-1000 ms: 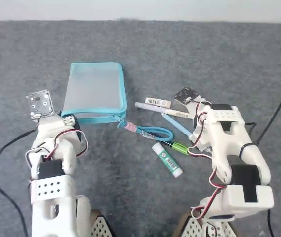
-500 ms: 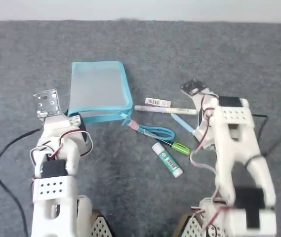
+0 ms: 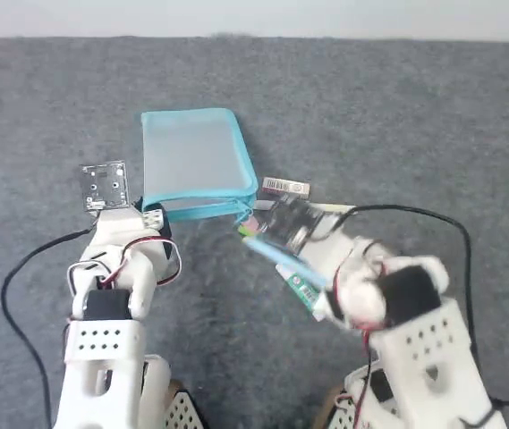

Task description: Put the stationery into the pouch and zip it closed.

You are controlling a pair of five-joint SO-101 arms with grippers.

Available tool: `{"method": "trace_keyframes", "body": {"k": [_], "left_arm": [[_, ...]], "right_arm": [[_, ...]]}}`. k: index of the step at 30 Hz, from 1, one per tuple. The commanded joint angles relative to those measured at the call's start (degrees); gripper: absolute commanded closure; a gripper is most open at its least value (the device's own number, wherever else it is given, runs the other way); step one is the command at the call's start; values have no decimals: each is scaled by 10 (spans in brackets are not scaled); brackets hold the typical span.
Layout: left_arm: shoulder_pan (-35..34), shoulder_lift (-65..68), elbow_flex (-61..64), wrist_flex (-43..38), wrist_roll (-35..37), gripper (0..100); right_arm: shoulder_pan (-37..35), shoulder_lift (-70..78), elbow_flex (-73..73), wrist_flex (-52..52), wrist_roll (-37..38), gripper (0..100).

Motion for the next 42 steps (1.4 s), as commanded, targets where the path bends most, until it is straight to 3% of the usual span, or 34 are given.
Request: {"method": "trace_keyframes", "body": {"k": [1, 11, 33, 42], "left_arm": [[6, -16, -6, -19, 9, 987], [51, -17, 4, -29, 9, 987], [54, -18, 6, -32, 8, 987], [76, -17, 7, -32, -5, 987]], "right_arm": [[-50, -26, -7, 9, -19, 991], [-59, 44, -82, -34, -62, 991], [-58, 322, -288, -57, -94, 991], [-59, 527, -462, -106, -186, 991]]}}
